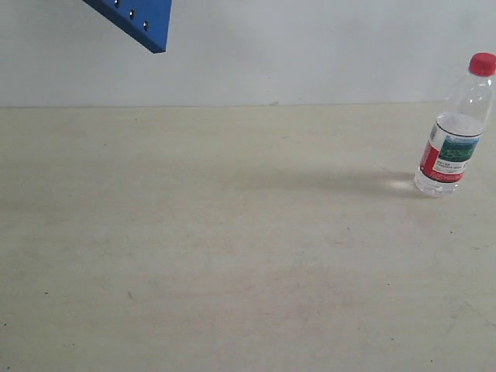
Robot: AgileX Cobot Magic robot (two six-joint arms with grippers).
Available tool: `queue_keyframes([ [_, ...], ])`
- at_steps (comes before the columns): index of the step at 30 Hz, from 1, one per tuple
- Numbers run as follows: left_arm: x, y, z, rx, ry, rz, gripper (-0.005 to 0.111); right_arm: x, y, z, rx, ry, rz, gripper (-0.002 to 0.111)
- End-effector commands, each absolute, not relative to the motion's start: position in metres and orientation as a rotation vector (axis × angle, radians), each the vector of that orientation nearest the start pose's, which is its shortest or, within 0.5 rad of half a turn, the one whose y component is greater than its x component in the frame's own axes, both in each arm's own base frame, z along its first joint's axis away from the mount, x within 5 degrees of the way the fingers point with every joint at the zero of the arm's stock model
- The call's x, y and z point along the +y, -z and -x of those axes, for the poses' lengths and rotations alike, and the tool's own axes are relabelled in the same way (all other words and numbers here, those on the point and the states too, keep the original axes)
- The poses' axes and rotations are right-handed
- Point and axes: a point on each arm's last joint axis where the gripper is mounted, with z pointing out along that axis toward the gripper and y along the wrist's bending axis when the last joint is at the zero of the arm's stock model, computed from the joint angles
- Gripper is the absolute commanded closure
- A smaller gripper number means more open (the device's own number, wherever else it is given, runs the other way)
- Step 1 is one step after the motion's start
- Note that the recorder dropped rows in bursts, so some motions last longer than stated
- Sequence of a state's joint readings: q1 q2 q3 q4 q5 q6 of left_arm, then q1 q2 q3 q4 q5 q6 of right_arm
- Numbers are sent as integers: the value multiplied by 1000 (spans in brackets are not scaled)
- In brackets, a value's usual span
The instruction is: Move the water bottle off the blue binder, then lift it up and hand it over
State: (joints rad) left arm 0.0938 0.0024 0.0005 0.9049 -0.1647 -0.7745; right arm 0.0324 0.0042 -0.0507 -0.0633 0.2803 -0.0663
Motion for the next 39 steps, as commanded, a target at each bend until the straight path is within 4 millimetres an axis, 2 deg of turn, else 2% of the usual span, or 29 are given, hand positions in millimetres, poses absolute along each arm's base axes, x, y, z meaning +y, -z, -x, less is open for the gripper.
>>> queue_keyframes([
  [1,-7,-222,-55,1377,-85,-124,101,-7,-190,-55,1738,159,-22,108],
  [6,-7,-222,-55,1376,-86,-123,101,-5,-181,-53,1840,130,34,108],
  [13,-6,-222,-55,1379,-88,-121,101,-4,-181,-53,1840,113,23,108],
  [17,-6,-222,-55,1379,-88,-121,101,-4,-182,-53,1831,43,-62,108],
  [22,-6,-222,-55,1379,-88,-121,101,-4,-182,-53,1831,57,-53,108],
  [25,-6,-222,-55,1379,-88,-121,101,-4,-186,-54,1780,35,-62,108],
  [33,-6,-222,-55,1379,-88,-121,101,4,-186,-54,1783,14,65,108],
  [39,-7,-222,-55,1377,-86,-123,101,1,-186,-54,1789,58,48,108],
])
